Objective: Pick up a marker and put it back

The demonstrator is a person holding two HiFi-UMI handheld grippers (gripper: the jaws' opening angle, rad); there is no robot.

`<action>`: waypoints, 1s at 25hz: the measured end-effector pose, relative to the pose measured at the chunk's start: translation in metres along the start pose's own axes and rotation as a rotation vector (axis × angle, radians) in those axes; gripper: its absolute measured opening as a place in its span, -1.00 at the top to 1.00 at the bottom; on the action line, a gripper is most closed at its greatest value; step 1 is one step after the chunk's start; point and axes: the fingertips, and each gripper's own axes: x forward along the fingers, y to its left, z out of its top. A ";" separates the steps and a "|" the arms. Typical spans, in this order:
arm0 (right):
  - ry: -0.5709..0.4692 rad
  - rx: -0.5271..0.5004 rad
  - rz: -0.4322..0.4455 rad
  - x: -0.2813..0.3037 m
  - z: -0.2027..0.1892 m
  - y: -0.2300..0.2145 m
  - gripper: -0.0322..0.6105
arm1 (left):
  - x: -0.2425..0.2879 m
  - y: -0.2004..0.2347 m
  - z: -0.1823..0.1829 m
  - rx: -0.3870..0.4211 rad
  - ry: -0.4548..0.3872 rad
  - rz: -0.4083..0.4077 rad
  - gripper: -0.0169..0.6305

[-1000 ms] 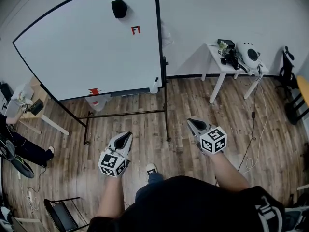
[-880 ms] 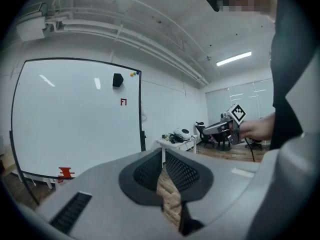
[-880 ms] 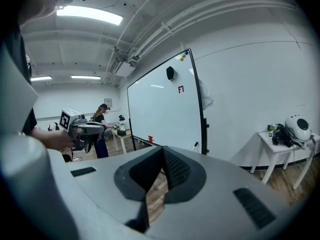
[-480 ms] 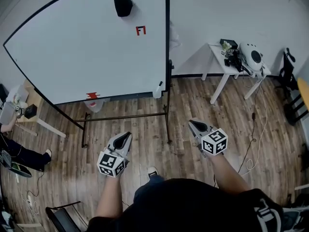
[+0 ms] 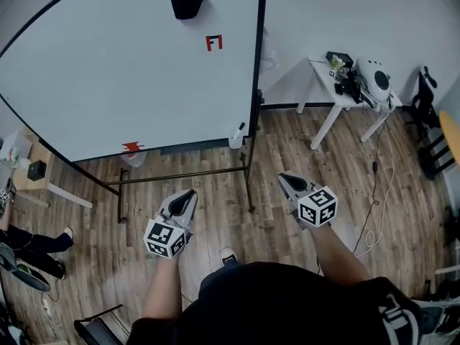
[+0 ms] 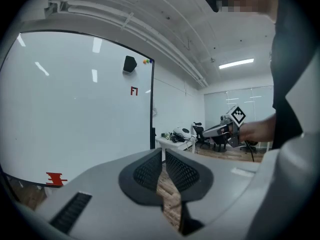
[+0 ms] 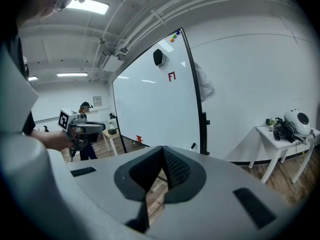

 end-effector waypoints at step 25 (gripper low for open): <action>0.008 -0.005 -0.080 0.068 0.042 0.005 0.91 | 0.016 0.094 0.015 -0.002 -0.021 -0.084 0.85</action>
